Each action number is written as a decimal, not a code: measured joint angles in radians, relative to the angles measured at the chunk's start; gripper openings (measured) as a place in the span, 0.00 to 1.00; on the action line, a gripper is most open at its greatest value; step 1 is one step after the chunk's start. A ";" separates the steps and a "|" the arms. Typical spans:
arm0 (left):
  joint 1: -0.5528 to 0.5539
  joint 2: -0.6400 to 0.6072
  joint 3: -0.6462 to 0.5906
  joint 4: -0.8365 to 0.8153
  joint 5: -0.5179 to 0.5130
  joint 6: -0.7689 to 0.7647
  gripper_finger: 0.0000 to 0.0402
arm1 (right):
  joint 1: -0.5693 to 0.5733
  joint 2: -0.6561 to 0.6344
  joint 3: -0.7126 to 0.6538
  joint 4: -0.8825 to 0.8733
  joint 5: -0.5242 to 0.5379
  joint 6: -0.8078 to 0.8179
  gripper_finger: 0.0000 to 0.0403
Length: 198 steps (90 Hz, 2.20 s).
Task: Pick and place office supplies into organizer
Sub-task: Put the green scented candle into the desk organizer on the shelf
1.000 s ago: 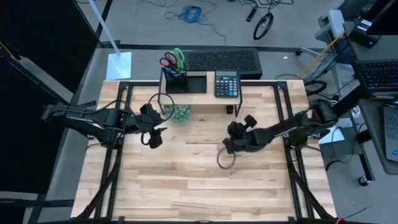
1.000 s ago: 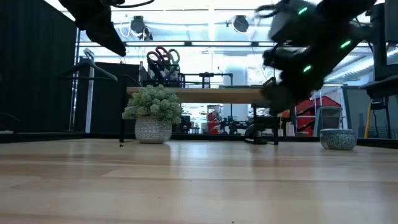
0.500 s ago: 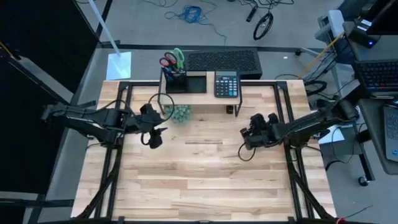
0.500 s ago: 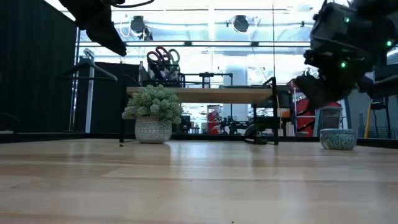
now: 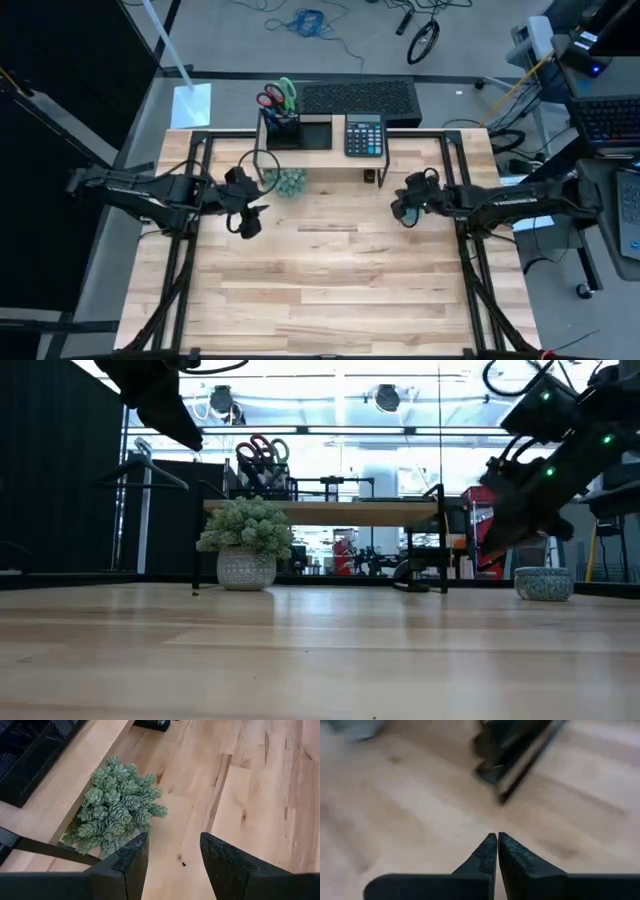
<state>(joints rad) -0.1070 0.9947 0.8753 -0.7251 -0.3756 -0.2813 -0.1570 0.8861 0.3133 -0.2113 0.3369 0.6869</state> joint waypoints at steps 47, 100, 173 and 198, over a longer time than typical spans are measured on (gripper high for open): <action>0.001 0.000 0.000 0.006 0.000 -0.002 0.41 | -0.017 -0.099 0.287 -0.447 -0.130 -0.067 0.42; 0.001 0.000 0.000 0.014 0.000 -0.005 0.41 | -0.069 0.033 0.396 -0.827 -0.213 0.087 0.87; 0.001 0.000 0.000 0.008 0.000 0.000 0.41 | -0.005 0.407 0.396 -0.716 -0.206 0.061 0.87; 0.001 0.000 0.000 0.008 0.000 0.000 0.41 | -0.005 0.489 0.396 -0.687 -0.207 0.041 0.87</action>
<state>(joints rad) -0.1062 0.9947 0.8753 -0.7168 -0.3756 -0.2810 -0.1616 1.3750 0.7097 -0.8987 0.1303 0.7279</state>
